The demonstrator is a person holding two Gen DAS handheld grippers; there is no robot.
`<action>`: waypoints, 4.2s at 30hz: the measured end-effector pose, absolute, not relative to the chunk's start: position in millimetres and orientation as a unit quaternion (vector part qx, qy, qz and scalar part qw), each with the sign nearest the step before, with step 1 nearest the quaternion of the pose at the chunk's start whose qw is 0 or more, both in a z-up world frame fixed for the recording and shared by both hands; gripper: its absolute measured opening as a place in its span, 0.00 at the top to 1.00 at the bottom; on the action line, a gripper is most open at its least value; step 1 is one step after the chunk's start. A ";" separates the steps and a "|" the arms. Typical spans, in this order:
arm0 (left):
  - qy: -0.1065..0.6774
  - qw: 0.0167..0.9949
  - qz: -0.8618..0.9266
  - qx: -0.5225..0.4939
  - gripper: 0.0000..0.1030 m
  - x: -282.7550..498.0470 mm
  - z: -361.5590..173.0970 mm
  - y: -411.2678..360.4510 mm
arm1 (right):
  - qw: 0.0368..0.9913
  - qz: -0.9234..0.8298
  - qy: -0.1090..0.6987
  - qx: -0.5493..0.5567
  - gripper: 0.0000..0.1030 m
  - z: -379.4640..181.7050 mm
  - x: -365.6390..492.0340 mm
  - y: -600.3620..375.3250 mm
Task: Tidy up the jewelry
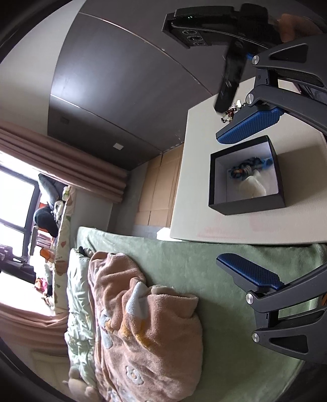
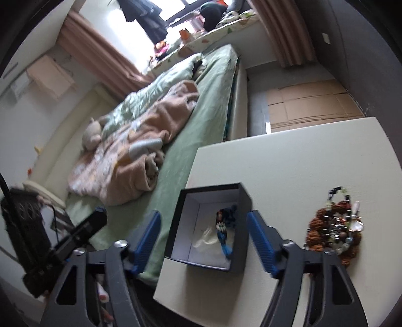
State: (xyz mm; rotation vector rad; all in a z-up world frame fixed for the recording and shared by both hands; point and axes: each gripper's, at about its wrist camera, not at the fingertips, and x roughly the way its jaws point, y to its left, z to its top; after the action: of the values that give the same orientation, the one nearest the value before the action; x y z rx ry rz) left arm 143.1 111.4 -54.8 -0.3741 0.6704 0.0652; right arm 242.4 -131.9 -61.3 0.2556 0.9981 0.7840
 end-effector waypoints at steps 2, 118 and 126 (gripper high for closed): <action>0.328 0.927 0.028 -0.180 0.13 143.6 -54.5 107.7 | 0.806 0.350 0.461 0.127 0.10 -59.1 245.2 -148.3; 0.444 0.876 -0.101 -0.160 0.92 235.8 -37.0 32.1 | 0.798 0.225 0.512 0.225 0.94 -110.1 283.4 -239.7; 0.462 0.866 -0.076 -0.174 0.92 227.9 -56.7 56.6 | 0.798 0.242 0.513 0.204 0.94 -106.8 279.1 -224.2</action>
State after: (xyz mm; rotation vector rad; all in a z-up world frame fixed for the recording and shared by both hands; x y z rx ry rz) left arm 227.9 56.6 -56.7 -0.3645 0.9682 -0.1597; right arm 279.1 -224.2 -106.8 0.4371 1.1002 0.5199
